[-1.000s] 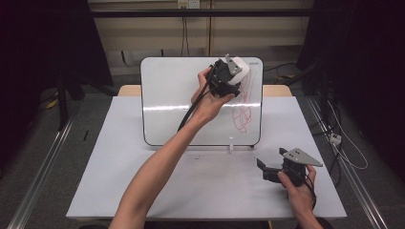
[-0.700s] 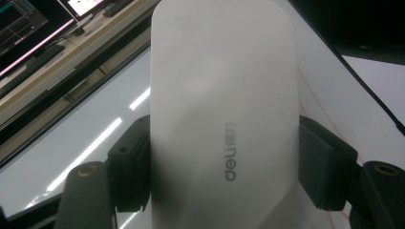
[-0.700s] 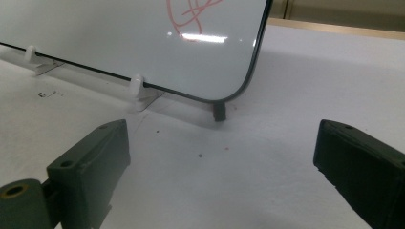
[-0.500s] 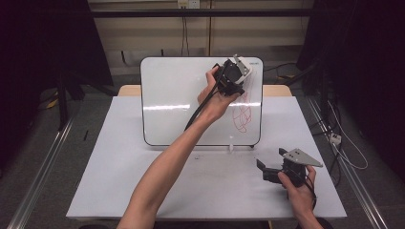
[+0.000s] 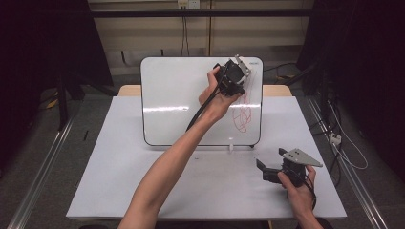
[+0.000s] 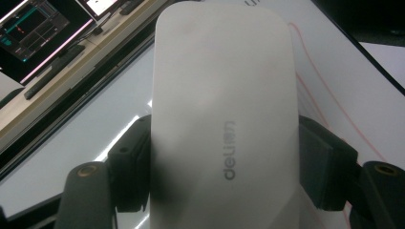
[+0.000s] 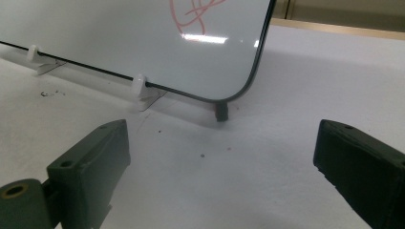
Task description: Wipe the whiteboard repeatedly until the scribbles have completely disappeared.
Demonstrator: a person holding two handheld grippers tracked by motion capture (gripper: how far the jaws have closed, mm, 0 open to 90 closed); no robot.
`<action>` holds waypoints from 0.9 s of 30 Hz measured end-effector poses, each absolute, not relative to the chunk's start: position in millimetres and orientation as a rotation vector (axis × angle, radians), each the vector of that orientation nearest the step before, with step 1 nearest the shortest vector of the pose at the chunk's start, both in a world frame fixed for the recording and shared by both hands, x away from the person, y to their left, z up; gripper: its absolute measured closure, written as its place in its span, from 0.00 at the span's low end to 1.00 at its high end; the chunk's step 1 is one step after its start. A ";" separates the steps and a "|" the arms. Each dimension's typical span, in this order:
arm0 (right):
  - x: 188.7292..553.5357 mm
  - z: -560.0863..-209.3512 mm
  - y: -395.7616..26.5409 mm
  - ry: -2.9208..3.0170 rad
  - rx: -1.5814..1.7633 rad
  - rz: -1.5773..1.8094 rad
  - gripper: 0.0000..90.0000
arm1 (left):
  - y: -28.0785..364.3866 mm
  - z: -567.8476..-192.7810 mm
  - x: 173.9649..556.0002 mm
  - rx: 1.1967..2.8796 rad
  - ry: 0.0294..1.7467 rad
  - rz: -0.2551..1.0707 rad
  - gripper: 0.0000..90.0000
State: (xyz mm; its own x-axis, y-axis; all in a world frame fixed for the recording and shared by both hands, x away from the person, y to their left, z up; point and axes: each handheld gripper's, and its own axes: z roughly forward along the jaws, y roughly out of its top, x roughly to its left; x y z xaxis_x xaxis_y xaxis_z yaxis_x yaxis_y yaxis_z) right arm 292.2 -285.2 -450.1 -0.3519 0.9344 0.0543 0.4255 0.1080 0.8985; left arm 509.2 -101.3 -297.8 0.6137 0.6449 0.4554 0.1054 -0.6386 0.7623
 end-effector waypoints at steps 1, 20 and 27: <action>292.3 -450.2 -285.3 1.843 1.323 1.203 0.06 | -101.9 -297.6 509.4 2.122 0.584 0.971 0.34; 292.6 -450.4 -285.0 1.844 1.321 1.207 0.06 | -113.4 -304.1 505.0 2.137 0.556 1.030 0.35; 292.5 -450.3 -284.8 1.845 1.320 1.207 0.06 | -122.0 -313.6 498.1 2.179 0.511 1.021 0.35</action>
State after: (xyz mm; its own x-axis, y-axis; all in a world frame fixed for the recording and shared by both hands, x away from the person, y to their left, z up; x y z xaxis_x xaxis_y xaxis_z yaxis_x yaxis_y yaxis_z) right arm 292.5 -284.8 -450.3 -0.3550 0.9332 0.0555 0.4249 0.1082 0.8988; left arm 498.1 -122.0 -313.6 0.6174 0.5882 0.5223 0.0653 -0.7000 0.7112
